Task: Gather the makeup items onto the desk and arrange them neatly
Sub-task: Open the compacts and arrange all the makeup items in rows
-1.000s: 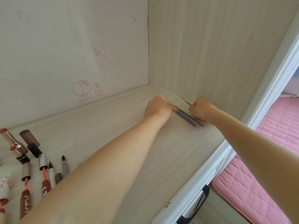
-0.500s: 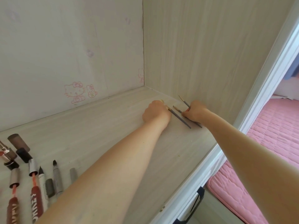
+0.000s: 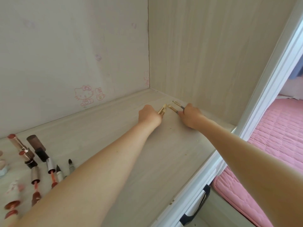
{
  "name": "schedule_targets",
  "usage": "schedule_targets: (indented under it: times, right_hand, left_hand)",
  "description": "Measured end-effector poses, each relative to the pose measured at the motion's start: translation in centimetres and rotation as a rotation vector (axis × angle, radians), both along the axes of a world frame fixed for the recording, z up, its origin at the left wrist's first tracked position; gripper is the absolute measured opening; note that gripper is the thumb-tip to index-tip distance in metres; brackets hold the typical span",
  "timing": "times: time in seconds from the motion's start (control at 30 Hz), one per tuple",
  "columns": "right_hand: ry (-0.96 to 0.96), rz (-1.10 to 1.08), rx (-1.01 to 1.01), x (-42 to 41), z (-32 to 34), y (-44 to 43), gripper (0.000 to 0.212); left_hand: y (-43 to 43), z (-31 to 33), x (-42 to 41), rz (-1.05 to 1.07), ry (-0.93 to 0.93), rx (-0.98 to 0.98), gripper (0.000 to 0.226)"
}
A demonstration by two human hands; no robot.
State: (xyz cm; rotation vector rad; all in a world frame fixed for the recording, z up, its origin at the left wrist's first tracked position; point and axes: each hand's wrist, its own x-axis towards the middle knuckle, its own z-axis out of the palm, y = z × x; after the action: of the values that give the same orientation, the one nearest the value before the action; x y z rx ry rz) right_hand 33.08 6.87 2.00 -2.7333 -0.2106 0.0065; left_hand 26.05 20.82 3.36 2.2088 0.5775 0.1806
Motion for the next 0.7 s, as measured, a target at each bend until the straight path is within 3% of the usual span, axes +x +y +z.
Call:
schedule_targets:
  times: [0.2, 0.4, 0.6, 0.7]
  right_hand:
    - [0.017, 0.004, -0.114, -0.6, -0.2, 0.5, 0.017]
    - [0.02, 0.033, -0.1, -2.9, -0.7, 1.4, 0.024]
    - [0.052, 0.109, 0.257, -8.1, 1.4, 2.8, 0.021]
    - [0.236, 0.104, 0.626, -11.7, 2.5, 4.4, 0.025]
  left_hand:
    - [2.1, 0.6, -2.0, 0.06, -0.041, -0.117, 0.027]
    - [3.8, 1.5, -6.0, 0.073, -0.125, -0.276, 0.023]
    - [5.9, 3.1, -12.2, 0.084, -0.196, -0.414, 0.02]
    - [7.3, 3.7, -15.5, 0.094, -0.221, -0.487, 0.021]
